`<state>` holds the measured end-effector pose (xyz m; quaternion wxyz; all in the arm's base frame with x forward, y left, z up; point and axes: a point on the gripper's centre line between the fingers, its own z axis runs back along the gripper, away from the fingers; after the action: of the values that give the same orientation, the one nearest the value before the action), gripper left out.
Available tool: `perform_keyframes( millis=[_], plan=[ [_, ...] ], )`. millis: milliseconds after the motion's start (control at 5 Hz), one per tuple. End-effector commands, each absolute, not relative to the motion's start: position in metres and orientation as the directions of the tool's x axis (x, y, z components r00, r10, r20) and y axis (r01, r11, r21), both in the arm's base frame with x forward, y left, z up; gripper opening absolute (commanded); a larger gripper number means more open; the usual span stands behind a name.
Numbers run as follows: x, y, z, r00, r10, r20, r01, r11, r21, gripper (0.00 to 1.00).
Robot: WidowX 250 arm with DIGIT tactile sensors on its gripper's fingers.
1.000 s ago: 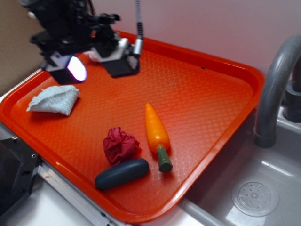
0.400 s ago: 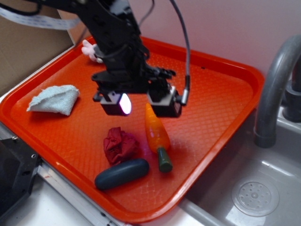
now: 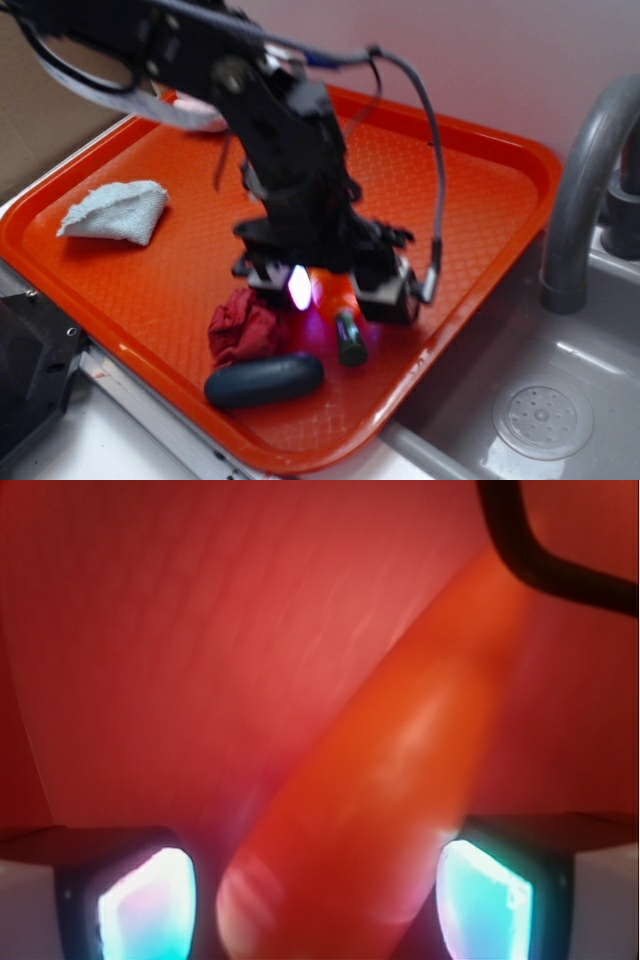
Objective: Grab the carrot.
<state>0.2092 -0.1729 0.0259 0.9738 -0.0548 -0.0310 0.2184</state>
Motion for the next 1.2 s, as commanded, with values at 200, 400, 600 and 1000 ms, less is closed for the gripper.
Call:
perform_keyframes(
  millis=[200, 400, 600, 1000],
  plan=[
    [0.189, -0.211, 0.024, 0.899, 0.437, 0.039, -0.430, 0.895, -0.120, 0.00],
    [0.185, -0.206, 0.046, 0.925, 0.379, 0.030, -0.376, 0.924, -0.071, 0.00],
    [0.186, -0.165, 0.096, 0.951, 0.306, 0.039, -0.307, 0.952, 0.004, 0.00],
    [0.182, -0.083, 0.184, 0.963, 0.217, 0.160, -0.222, 0.975, 0.016, 0.00]
  ],
)
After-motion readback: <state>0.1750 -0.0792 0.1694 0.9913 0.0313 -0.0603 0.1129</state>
